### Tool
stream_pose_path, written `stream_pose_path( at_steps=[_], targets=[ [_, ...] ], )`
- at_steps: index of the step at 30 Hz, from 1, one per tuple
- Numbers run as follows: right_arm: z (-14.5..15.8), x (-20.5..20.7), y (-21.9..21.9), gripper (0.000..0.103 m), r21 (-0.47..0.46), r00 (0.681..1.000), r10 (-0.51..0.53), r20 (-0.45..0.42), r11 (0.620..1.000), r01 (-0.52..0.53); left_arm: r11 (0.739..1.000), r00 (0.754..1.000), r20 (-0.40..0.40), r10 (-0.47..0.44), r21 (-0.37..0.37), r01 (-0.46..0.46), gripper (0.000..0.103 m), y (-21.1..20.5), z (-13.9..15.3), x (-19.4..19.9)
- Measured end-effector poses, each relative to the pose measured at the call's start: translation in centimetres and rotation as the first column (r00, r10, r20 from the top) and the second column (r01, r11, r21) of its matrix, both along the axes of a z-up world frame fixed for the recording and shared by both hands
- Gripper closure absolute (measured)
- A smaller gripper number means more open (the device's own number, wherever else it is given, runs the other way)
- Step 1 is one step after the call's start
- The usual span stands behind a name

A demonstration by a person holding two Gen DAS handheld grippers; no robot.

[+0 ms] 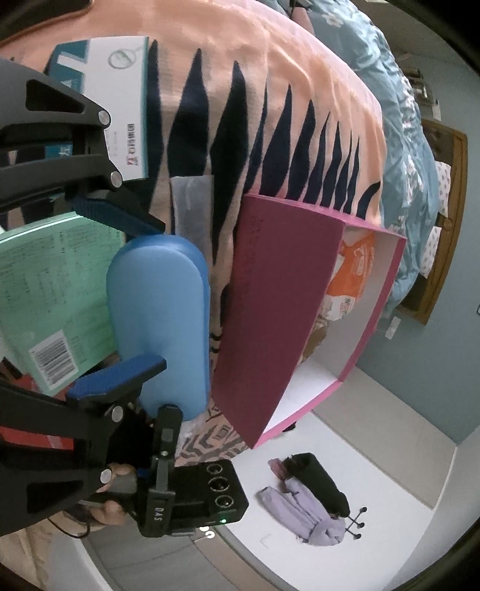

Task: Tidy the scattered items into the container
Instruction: 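Lift the blue glasses case with the right gripper toward the pink box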

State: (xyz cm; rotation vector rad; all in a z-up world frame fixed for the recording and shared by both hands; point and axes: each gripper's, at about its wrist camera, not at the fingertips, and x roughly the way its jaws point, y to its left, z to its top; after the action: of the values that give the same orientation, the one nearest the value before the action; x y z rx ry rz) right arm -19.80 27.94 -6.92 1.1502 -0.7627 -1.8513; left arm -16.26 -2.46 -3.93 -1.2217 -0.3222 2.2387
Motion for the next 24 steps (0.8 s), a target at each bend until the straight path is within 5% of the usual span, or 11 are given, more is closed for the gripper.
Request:
stream_pose_path(
  at_steps=[11, 24],
  targets=[
    [0.9, 1.2, 1.2, 0.06, -0.036, 1.0, -0.004, -0.017, 0.999, 0.004, 0.999, 1.0, 0.013, -0.015, 0.032, 0.014, 0.043, 0.0, 0.4, 1.4],
    [3.8, 2.4, 1.9, 0.06, -0.084, 0.997, -0.029, -0.071, 0.996, 0.023, 1.0, 0.996, -0.086, -0.011, 0.007, 0.012, 0.043, 0.8, 4.4, 3.0]
  ],
)
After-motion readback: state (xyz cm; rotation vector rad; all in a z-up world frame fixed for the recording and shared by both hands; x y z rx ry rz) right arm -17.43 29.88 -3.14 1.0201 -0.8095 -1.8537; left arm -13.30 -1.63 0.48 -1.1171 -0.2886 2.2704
